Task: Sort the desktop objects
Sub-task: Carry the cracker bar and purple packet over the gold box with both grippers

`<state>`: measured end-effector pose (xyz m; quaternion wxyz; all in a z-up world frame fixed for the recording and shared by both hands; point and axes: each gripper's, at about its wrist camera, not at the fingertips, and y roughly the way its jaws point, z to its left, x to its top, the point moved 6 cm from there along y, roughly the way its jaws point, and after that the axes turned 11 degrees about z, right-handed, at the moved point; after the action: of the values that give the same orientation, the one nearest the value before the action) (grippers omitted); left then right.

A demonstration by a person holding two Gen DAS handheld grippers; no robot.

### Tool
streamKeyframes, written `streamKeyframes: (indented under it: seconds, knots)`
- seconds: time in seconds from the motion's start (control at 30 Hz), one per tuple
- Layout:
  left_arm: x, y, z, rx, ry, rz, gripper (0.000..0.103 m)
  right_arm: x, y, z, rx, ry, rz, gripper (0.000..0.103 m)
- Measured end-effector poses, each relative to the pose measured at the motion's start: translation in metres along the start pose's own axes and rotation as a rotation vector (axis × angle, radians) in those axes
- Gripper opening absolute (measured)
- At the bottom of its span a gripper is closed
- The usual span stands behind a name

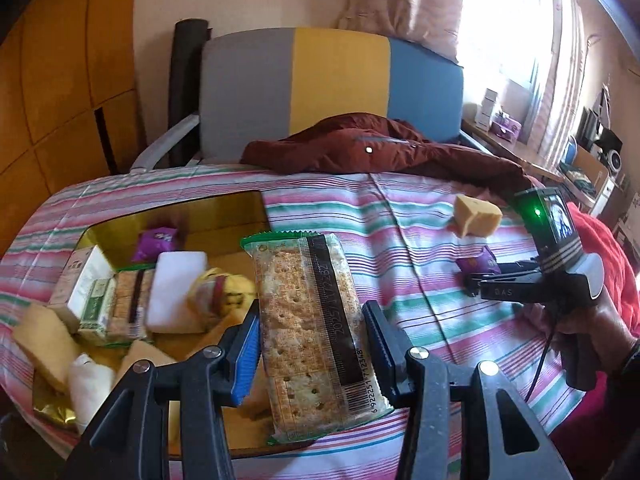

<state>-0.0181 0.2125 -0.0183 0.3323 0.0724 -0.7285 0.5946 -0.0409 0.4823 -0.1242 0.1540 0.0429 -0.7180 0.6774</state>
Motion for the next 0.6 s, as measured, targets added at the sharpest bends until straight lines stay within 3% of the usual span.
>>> streamKeyframes:
  seconds: [0.3,0.6]
  knots:
    - [0.005,-0.023,0.075,0.055,-0.126,-0.039,0.049,0.002,-0.025,0.042,0.072,-0.044,-0.043,0.053]
    - [-0.005,-0.009,0.149,0.126,-0.252,0.005,0.049,0.011,-0.075,0.151,0.246,-0.167,-0.135,0.053]
